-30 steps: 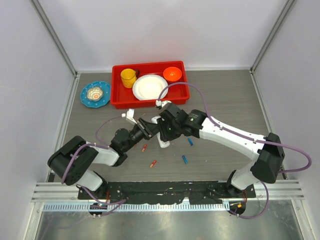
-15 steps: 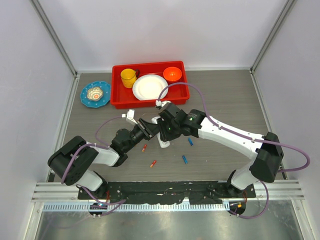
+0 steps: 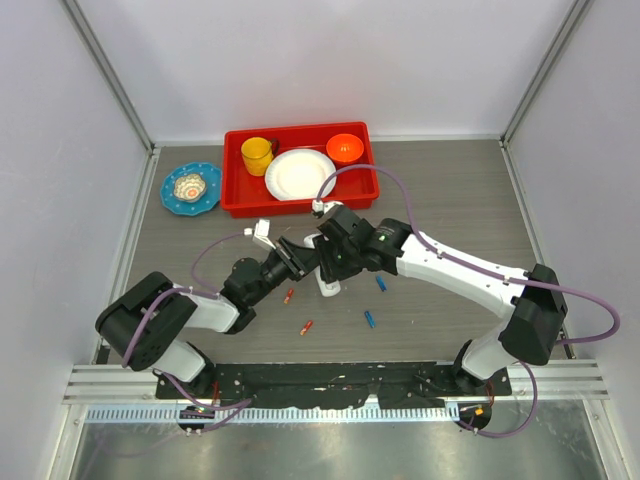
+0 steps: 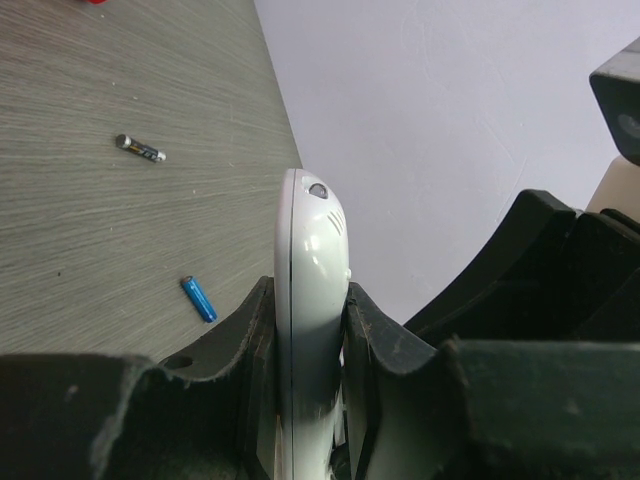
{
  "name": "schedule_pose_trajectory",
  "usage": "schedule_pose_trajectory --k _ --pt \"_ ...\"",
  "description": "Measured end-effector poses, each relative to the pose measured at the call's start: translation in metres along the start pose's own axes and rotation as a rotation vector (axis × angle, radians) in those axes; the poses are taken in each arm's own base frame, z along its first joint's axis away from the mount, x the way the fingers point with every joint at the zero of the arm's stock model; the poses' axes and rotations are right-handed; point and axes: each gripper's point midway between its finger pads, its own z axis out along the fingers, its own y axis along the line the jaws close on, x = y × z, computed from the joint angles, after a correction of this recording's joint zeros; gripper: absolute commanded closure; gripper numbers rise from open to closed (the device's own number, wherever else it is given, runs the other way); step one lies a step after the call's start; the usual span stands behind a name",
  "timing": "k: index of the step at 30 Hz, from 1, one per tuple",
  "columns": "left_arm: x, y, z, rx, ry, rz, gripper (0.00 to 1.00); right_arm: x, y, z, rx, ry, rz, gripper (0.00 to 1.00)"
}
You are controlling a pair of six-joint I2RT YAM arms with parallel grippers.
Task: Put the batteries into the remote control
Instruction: Load the battery cover into the remote control.
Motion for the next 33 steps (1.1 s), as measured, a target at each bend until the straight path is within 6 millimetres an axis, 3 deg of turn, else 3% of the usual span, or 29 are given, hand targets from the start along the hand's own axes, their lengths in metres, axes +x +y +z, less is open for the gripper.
schedule_pose_trajectory --k 21,28,33 --pt "0.006 0.002 0.003 -0.002 0.020 -0.021 1.00 -0.008 -0.006 -0.001 0.005 -0.028 0.021 0.43" --pt "0.007 -0.002 0.006 0.016 0.025 -0.026 1.00 -0.011 0.001 -0.012 -0.039 -0.049 0.024 0.37" --pt "0.014 -0.004 0.009 0.026 0.051 -0.029 1.00 -0.025 0.013 -0.033 -0.112 -0.119 0.029 0.35"
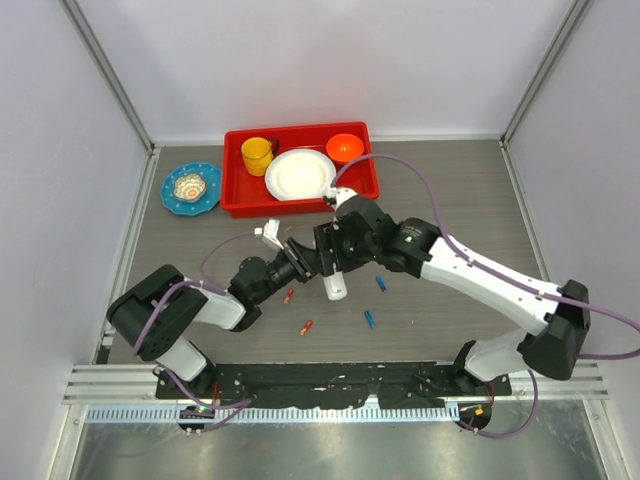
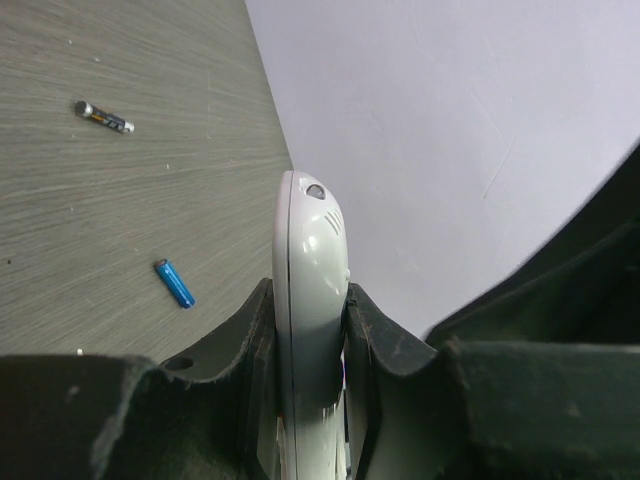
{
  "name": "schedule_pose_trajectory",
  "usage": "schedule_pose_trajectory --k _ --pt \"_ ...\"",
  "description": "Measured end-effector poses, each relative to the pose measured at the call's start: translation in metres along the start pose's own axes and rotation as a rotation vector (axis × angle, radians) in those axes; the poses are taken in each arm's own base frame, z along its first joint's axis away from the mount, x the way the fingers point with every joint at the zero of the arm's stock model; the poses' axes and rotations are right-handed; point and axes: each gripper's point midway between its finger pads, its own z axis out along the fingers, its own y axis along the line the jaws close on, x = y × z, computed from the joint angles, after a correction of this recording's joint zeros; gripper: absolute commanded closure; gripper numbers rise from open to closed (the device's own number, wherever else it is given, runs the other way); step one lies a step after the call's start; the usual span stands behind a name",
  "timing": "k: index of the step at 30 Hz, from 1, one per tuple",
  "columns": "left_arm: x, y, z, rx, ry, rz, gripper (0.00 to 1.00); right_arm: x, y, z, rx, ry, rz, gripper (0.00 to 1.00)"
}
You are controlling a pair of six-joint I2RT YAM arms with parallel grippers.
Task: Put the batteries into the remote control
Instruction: Load the battery cover into the remote control, then turn over the remote control at the center of the board.
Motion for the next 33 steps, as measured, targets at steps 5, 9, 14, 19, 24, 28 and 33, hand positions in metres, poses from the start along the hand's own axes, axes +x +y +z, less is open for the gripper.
schedule_pose_trajectory --k 5,9,14,19,24,28,33 --pt "0.006 0.003 0.002 -0.006 0.026 -0.022 1.00 -0.023 0.004 -0.040 -0.053 -0.166 0.009 0.35" --pt "-0.002 0.004 0.001 -0.005 0.022 -0.051 1.00 -0.022 -0.017 -0.066 -0.071 -0.307 0.054 0.34" --pt "-0.015 -0.004 -0.002 0.020 0.020 -0.092 1.00 -0.001 -0.043 -0.051 -0.125 -0.339 0.164 0.32" --pt "-0.019 -0.017 -0.003 0.061 0.038 -0.117 1.00 0.021 -0.044 -0.027 -0.233 -0.295 0.253 0.30" --pt "-0.017 -0.030 0.000 0.099 0.076 -0.145 1.00 0.022 -0.034 -0.024 -0.368 -0.318 0.314 0.30" --pt "-0.017 -0.039 0.003 0.124 0.092 -0.151 1.00 0.022 -0.027 -0.024 -0.457 -0.334 0.362 0.30" --pt "-0.016 -0.041 0.002 0.129 0.103 -0.163 1.00 0.017 -0.018 -0.024 -0.525 -0.332 0.373 0.30"
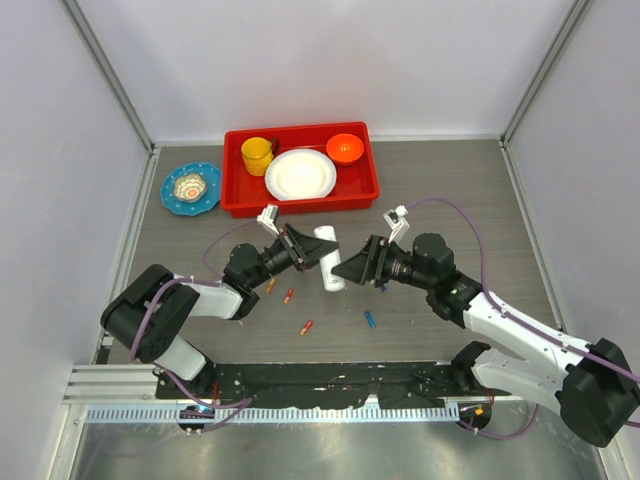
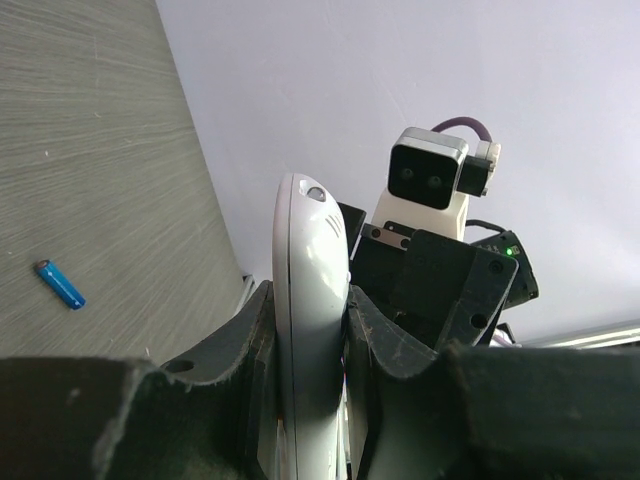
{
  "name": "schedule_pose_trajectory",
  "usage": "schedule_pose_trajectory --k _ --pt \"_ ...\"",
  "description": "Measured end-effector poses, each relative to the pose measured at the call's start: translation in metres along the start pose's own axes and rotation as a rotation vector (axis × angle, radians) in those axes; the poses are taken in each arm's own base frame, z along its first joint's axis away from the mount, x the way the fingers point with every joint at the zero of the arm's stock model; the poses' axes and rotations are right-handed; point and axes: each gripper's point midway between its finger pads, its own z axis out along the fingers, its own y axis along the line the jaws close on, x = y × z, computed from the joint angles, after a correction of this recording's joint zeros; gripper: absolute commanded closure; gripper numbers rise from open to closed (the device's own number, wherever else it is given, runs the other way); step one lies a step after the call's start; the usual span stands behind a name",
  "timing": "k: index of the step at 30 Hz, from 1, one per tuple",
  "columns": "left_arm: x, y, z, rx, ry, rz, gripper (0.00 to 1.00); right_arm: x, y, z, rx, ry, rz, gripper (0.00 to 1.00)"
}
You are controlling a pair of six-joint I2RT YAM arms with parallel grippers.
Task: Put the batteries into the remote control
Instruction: Turn over the remote control at the center of the board.
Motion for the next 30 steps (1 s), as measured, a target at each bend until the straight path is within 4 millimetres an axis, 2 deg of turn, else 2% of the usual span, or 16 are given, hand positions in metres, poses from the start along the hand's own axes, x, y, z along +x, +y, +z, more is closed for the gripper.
schedule_pose_trajectory --k 5,21,23,25,26,30 --pt "0.001 -0.001 0.000 0.002 0.009 -0.005 1.00 0.001 0.004 0.005 -0.033 0.010 0.010 0.35" --pt "0.003 -0.005 -0.001 0.014 0.021 -0.005 1.00 0.007 0.000 0.015 -0.047 0.045 0.051 0.76" --pt "0.003 -0.006 -0.001 0.016 0.020 -0.004 1.00 0.006 0.001 0.015 -0.051 0.044 0.051 0.74" --pt "0.003 -0.007 -0.001 0.018 0.020 -0.003 1.00 0.007 0.001 0.015 -0.054 0.046 0.053 0.63" --pt "0.003 -0.007 -0.001 0.019 0.020 -0.002 1.00 0.006 0.002 0.015 -0.057 0.046 0.055 0.52" --pt "0.003 -0.009 -0.002 0.025 0.019 0.001 1.00 0.007 0.005 0.014 -0.080 0.046 0.063 0.42"
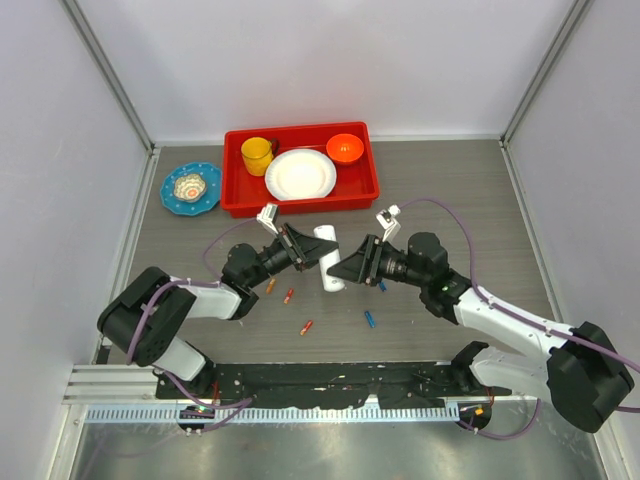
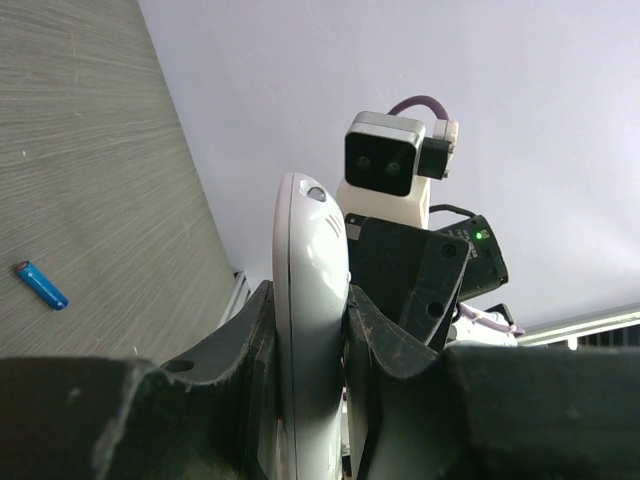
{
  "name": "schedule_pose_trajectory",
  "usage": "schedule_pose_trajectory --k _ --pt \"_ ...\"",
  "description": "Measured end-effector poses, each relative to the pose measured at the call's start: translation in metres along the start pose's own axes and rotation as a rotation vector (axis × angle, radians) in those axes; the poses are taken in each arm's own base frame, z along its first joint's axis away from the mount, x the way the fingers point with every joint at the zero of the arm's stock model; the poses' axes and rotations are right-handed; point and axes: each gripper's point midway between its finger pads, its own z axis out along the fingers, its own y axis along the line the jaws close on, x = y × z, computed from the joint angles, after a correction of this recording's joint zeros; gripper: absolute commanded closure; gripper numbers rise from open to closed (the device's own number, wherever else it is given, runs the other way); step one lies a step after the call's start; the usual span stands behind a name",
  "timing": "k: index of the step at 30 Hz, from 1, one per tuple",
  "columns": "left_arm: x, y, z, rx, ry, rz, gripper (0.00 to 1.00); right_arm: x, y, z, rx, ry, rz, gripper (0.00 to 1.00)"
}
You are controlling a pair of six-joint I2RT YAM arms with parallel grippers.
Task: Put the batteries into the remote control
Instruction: Turn over the remote control at the center of the board.
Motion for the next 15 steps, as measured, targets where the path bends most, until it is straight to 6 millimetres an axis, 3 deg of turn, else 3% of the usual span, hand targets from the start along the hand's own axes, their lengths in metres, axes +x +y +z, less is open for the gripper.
schedule_pose_trajectory --k 15 --pt "-0.001 -0.011 -0.001 0.027 -0.002 0.011 1.00 0.009 0.008 0.002 -0.096 0.024 0.066 0.53"
